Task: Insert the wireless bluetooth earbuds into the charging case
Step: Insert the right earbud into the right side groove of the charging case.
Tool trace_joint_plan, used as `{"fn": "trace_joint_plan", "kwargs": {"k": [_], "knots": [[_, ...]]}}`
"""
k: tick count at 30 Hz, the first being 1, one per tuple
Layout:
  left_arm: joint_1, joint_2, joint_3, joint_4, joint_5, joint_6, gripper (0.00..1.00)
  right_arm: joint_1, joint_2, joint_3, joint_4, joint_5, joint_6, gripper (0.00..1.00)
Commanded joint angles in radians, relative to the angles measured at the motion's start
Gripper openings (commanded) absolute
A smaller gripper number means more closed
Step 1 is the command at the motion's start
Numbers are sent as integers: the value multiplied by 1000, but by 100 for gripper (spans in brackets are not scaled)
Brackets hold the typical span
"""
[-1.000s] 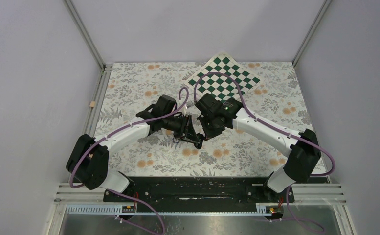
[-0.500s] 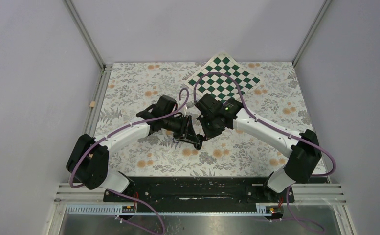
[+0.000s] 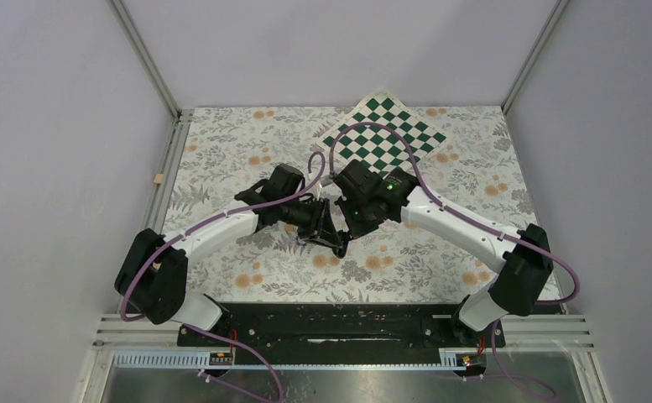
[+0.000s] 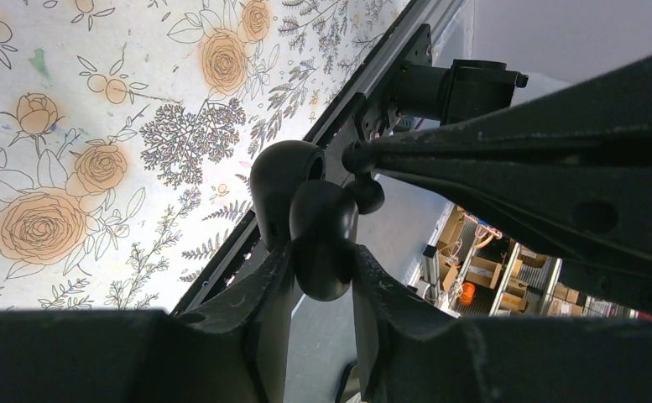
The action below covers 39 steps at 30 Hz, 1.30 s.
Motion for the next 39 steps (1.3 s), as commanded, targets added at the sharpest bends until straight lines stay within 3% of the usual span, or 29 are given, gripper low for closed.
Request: {"fn": "trace_joint_plan", "kwargs": {"k": [1,24,32,39], "knots": [[-6,-3,51,22,10,19,0,28,7,49,1,-17,2,0],[-10,-14,47,23,11,19,0,50,56,72,-23,62,20,0],[-10,-15,42,23,11,20,0,56,43,68,1,34,38,15],[-12,-18,41,23,10,20,0,56,36,67,12,12,53,21]]}}
